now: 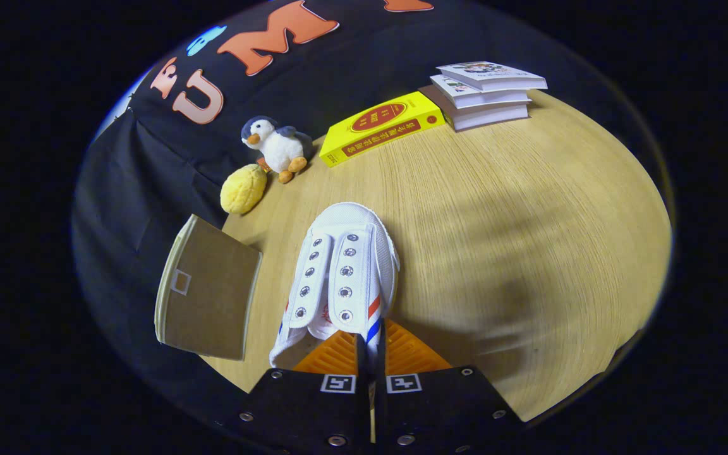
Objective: Open the storage box then place both shoes into the box .Put the left shoe in first, then the right shoe, with the right side of both shoes facing outward in a uniform manner.
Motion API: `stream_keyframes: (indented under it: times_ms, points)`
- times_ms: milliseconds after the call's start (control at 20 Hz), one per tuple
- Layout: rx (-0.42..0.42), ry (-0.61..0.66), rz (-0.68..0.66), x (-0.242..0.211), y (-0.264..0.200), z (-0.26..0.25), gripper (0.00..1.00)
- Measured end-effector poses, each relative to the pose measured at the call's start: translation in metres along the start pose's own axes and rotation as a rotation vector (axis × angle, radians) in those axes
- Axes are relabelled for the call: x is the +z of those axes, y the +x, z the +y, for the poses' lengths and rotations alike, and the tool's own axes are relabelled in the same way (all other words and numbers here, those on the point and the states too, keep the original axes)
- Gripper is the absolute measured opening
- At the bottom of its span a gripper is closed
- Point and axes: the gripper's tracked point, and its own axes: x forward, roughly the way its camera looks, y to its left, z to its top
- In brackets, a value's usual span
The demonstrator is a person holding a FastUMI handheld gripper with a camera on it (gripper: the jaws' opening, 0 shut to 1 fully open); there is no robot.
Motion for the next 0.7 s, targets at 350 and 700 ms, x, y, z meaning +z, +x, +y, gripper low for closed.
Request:
stream_keyframes:
  times_ms: [350,700]
  points:
    - [-0.001,-0.067,-0.080,0.026,-0.024,0.089,0.03]
    - [0.064,-0.138,-0.111,0.047,-0.041,0.186,0.03]
